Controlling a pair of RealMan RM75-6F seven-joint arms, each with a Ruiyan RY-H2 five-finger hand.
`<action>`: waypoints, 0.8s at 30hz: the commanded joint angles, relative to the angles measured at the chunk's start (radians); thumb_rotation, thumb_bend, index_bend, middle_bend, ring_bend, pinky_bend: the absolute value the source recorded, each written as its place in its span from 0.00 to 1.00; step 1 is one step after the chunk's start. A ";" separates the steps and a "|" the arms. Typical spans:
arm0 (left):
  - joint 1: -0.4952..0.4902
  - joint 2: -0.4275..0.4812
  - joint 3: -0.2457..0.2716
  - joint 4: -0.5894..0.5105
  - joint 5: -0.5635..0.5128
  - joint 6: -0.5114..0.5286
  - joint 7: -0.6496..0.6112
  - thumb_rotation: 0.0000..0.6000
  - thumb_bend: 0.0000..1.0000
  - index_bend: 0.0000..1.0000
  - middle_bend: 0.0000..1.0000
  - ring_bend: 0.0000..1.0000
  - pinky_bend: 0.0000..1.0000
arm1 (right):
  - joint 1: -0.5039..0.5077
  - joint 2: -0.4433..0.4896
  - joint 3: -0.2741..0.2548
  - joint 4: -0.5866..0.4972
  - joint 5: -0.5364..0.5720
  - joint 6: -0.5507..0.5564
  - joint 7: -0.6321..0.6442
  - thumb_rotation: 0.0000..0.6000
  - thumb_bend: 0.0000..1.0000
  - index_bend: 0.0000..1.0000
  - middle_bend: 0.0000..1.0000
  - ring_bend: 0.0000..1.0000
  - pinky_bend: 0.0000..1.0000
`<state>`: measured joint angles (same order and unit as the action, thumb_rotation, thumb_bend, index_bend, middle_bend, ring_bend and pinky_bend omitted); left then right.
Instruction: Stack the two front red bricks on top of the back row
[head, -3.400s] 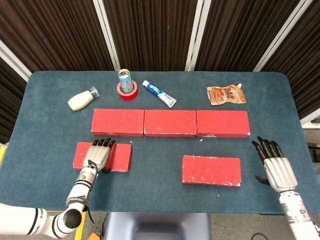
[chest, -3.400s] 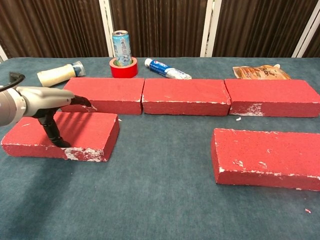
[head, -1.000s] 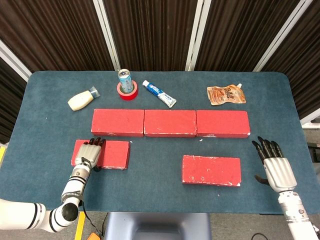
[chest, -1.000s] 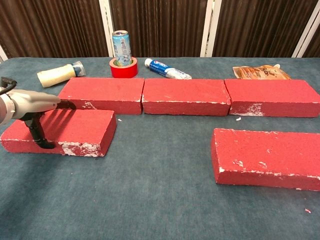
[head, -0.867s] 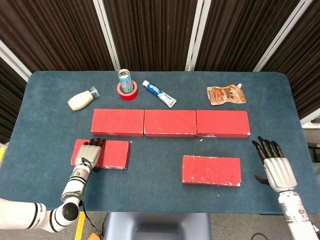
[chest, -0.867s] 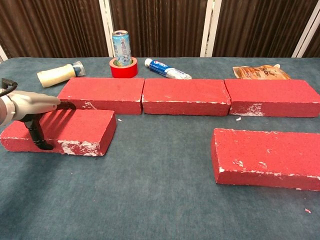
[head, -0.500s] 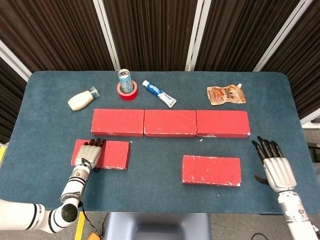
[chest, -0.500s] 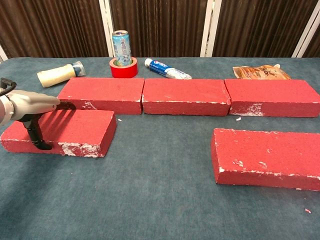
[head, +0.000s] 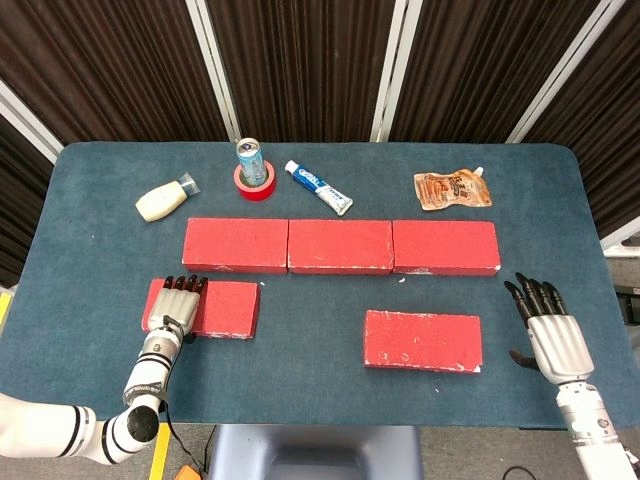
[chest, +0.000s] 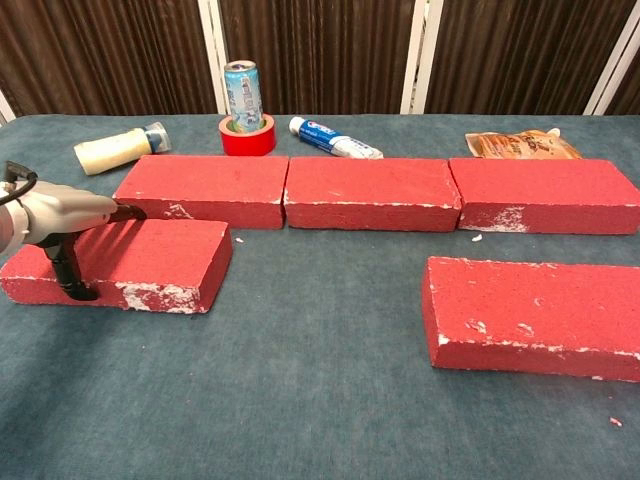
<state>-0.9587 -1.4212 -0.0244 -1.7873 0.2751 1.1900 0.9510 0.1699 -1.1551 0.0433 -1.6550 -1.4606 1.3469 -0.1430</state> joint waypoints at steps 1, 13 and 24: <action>0.005 0.000 0.004 0.001 0.014 0.008 0.002 1.00 0.23 0.00 0.06 0.00 0.00 | 0.001 0.000 -0.001 0.000 0.000 -0.002 0.000 1.00 0.00 0.00 0.00 0.00 0.00; 0.033 0.049 0.012 -0.031 0.049 0.032 -0.006 1.00 0.24 0.00 0.26 0.00 0.00 | 0.000 -0.001 0.000 -0.002 -0.001 0.000 0.000 1.00 0.00 0.00 0.00 0.00 0.00; 0.110 0.249 0.020 -0.251 0.237 0.142 -0.092 1.00 0.24 0.00 0.24 0.00 0.00 | 0.002 -0.006 0.001 0.001 0.002 -0.002 -0.006 1.00 0.00 0.00 0.00 0.00 0.00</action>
<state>-0.8679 -1.2068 -0.0019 -2.0024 0.4814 1.3111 0.8831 0.1717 -1.1609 0.0446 -1.6542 -1.4584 1.3447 -0.1486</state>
